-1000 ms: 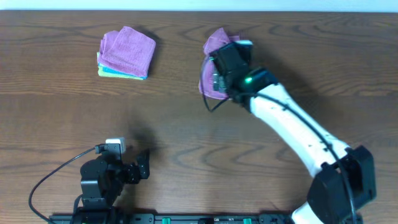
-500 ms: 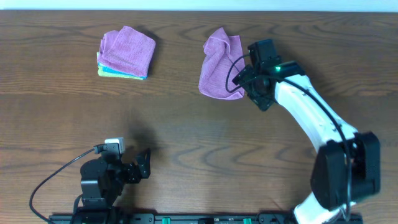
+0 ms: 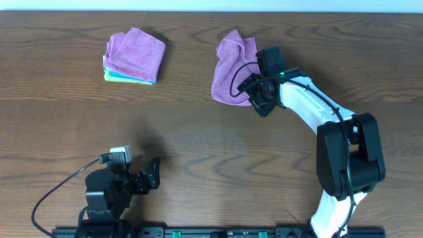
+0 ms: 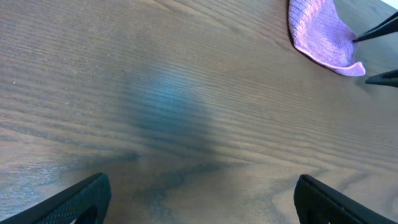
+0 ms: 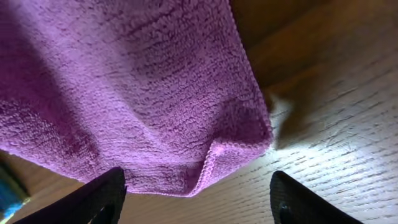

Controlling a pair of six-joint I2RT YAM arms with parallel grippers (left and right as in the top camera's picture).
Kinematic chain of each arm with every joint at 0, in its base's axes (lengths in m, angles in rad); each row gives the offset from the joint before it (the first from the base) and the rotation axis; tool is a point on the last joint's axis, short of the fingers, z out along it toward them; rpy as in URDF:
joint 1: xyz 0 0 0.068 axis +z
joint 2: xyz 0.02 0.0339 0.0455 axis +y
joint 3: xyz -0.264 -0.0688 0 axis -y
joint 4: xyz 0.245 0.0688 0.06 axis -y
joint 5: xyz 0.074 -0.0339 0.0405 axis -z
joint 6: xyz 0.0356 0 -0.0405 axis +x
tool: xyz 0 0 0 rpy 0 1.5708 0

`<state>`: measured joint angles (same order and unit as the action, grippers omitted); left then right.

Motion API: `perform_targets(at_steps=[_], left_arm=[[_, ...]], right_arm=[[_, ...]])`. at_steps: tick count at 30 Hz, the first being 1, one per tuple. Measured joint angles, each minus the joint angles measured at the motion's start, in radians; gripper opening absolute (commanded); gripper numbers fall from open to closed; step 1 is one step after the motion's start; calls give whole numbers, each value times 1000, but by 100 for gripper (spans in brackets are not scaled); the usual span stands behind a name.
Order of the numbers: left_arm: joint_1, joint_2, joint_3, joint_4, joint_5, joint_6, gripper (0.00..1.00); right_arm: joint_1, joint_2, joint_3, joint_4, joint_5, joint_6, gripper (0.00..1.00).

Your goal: Fold the cloth

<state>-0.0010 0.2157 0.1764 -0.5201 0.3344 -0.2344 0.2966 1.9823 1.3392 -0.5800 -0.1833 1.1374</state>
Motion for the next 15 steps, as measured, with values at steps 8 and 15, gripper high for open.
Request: perform_targets(at_steps=[8,15], left_arm=[[0,0,0,0,0,-6,95],[0,0,0,0,0,-6,95]], right_arm=[[0,0,0,13,24,7,69],[0,3,0,17,35,7,66]])
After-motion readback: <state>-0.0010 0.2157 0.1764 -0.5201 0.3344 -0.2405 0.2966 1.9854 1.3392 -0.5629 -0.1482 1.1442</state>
